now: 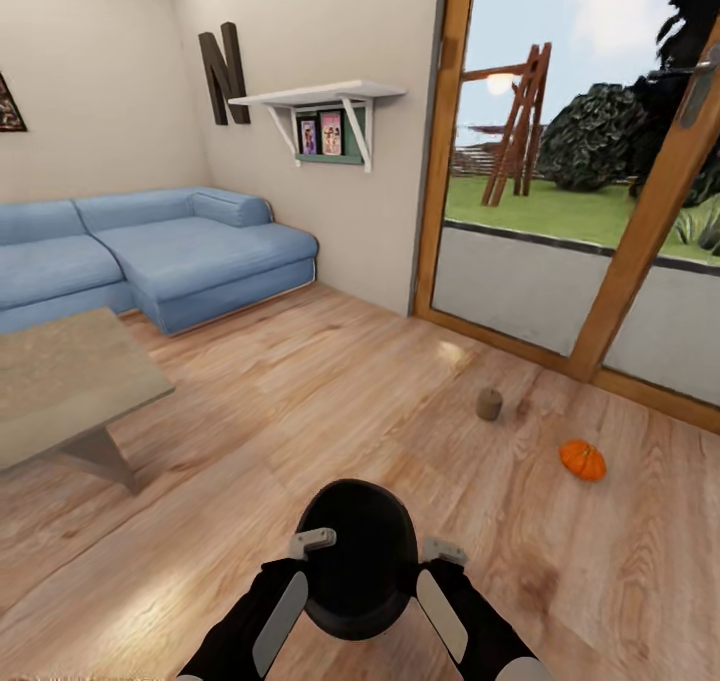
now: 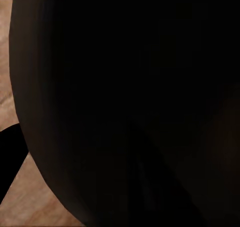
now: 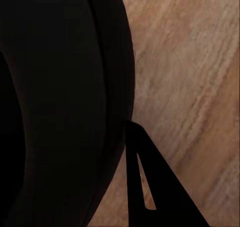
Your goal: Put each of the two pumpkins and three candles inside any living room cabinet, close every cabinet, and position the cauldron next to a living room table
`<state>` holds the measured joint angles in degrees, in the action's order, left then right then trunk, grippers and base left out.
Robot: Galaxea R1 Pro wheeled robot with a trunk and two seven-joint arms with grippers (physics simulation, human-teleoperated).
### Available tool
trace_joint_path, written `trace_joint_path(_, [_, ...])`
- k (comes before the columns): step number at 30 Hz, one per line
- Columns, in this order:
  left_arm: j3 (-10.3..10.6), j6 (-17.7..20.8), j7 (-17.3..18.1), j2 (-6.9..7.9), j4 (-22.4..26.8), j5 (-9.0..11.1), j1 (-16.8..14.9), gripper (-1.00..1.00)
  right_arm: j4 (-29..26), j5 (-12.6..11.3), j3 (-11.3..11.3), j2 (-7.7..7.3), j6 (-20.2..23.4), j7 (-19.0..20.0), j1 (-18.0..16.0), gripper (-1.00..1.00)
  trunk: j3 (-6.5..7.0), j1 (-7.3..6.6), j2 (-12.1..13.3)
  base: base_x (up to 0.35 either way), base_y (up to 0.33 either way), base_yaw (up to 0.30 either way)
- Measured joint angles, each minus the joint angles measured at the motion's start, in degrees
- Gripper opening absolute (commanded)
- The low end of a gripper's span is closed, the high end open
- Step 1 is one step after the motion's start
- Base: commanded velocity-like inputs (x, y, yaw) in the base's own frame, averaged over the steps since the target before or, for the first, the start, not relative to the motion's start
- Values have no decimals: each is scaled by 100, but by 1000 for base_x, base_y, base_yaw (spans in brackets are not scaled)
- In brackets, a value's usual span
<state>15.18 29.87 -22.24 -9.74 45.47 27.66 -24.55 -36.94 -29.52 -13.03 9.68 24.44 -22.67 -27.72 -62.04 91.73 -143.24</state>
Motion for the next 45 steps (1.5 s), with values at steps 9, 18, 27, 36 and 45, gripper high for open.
trace_joint_path(9, [0, 0, -8, -2, 2, -3, 1, -100, 1, 1, -4, 1, 0, -4, -1, -100, 0, 2, 0, 24, 0, 292])
trace_joint_path(18, [0, 0, -8, -1, 9, -1, 1, -100, -12, 2, -5, -1, 5, -5, 1, -100, 0, 2, 0, 0, 0, 292])
trace_joint_path(27, [-2, 0, 1, -3, 10, -17, 1, -100, -12, -4, -6, -5, 0, 5, 1, -100, 0, 2, 0, 0, 0, 292])
trace_joint_path(36, [1, 8, -7, -6, 9, -26, 1, -100, -1, -18, -7, -6, -5, 4, 0, -100, 0, -1, 0, 105, -71, 292])
trace_joint_path(45, [0, 6, -6, -6, 9, -26, 4, -100, 1, -17, -8, -6, -4, 4, 0, -100, 0, -1, 0, 257, -201, 292])
